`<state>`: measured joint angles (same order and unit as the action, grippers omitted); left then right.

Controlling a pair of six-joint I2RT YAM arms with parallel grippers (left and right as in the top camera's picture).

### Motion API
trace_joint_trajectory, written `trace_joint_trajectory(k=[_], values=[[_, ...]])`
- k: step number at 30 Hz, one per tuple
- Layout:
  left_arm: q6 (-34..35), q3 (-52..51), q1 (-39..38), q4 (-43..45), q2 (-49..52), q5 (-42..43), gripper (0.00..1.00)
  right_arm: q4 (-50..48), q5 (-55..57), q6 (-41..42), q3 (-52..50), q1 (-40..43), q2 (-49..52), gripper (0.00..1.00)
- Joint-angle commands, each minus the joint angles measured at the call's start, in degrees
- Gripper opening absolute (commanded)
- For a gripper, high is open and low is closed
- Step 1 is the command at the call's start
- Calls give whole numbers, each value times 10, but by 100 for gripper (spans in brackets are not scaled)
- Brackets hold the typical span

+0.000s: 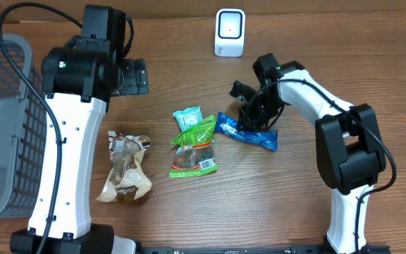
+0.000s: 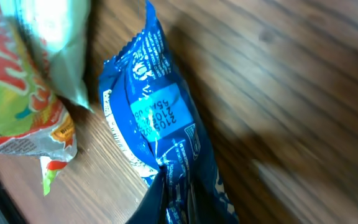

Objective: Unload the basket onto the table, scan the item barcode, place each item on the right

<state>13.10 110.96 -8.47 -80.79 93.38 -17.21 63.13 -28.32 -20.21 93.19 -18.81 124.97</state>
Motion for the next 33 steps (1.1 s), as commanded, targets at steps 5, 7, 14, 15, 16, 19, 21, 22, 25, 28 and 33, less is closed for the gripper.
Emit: trace_joint_trajectory(k=[5, 7, 14, 15, 16, 19, 21, 22, 25, 28, 33], values=[[-9, 10, 2, 0, -12, -8, 100, -12, 249, 211, 99, -13, -25, 4], [-9, 10, 2, 0, -12, -8, 99, -37, 367, 259, 102, -31, -35, 4], [-9, 10, 2, 0, -12, -8, 100, -172, 716, 329, 96, -96, -37, 4], [-9, 10, 2, 0, -12, -8, 100, -196, 749, 329, 96, -101, -37, 4], [-9, 10, 2, 0, -12, -8, 100, -227, 788, 329, 96, -107, -37, 4], [-9, 10, 2, 0, -12, -8, 100, -317, 851, 308, 96, -115, -35, 4], [-9, 10, 2, 0, -12, -8, 100, -371, 845, 275, 96, -115, -34, 4], [-9, 10, 2, 0, -12, -8, 100, -397, 837, 261, 96, -113, -33, 4], [-9, 10, 2, 0, -11, -8, 100, -475, 831, 227, 96, -107, -28, 4], [-9, 10, 2, 0, -11, -8, 100, -563, 801, 150, 96, -104, -14, 4], [-9, 10, 2, 0, -12, -8, 100, -728, 782, -10, 96, -104, 36, 4]])
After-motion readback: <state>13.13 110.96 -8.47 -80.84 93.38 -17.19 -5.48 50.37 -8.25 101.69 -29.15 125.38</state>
